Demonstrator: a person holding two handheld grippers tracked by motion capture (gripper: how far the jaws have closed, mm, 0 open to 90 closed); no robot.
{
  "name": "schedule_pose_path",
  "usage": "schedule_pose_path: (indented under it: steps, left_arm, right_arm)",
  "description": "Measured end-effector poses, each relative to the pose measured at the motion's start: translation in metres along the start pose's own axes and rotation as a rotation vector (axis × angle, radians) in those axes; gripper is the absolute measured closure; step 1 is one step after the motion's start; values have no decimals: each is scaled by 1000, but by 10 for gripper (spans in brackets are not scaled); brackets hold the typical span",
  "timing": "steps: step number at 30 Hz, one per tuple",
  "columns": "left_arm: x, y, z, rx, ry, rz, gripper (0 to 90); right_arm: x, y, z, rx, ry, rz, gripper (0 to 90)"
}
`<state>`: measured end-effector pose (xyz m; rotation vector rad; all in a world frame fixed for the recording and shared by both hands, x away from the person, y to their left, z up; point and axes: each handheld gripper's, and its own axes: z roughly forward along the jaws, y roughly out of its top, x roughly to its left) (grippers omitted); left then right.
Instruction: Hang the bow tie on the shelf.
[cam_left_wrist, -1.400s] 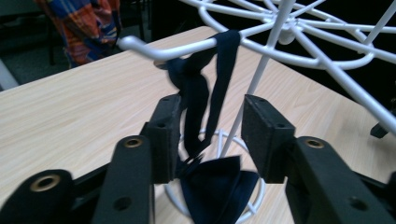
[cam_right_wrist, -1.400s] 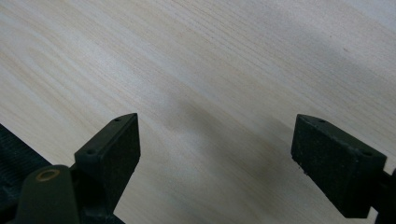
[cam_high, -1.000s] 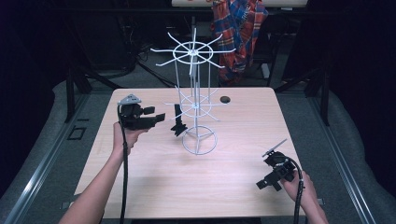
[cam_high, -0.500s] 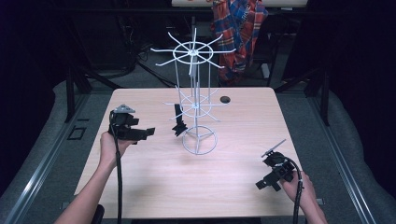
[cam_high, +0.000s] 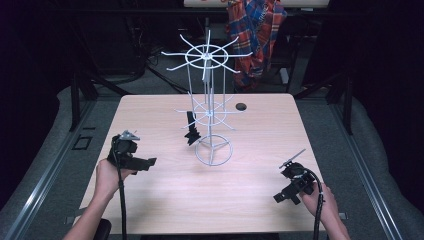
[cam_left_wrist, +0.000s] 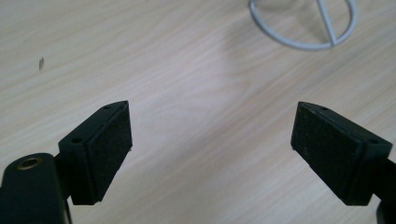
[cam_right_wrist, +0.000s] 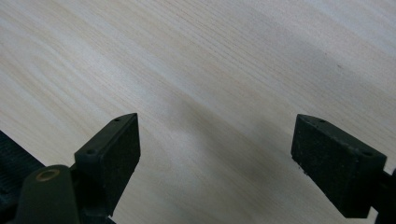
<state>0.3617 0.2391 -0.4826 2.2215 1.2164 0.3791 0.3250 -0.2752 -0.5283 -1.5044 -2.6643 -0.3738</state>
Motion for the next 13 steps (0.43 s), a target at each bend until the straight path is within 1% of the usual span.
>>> schedule_pose_path:
  steps: [1,2,3,4,5,6,7,8,9,10,11,12,13]
  left_arm:
    - [0,-4,0,11,4,-1,118]
    - [0,-7,1,23,8,-1,118]
    - [0,-7,1,23,8,-1,118]
    - [0,-12,4,49,17,4,118]
    - [0,-12,4,49,17,4,117]
    - [-2,-15,5,78,33,12,113]
    - [-2,-15,5,78,33,12,107]
    - [-3,-16,6,79,29,5,107]
    - [-3,-17,7,85,17,-1,104]
    - [-3,-17,9,90,21,3,103]
    - [-3,-16,11,97,21,4,98]
    - [-3,-15,14,111,22,10,93]
    - [-3,-15,14,111,22,10,90]
  right_arm:
    - [-2,0,-1,5,-10,-18,154]
    - [-3,0,-1,1,-6,-21,154]
    - [-3,0,-1,1,-6,-21,154]
    - [-6,-2,-2,-4,-2,-10,154]
    - [-6,-2,-2,-4,-2,-10,154]
    - [-10,-2,-2,-20,-11,-12,154]
    - [-10,-2,-2,-20,-11,-12,154]
    - [-9,-2,-3,-20,-20,0,154]
    - [-9,-2,-3,-45,-22,-7,153]
    - [-8,0,-4,-34,-17,-7,153]
    - [-8,0,-3,-43,-20,-19,153]
    - [-7,1,-4,-36,-24,-20,154]
    - [-7,1,-4,-33,-18,-26,155]
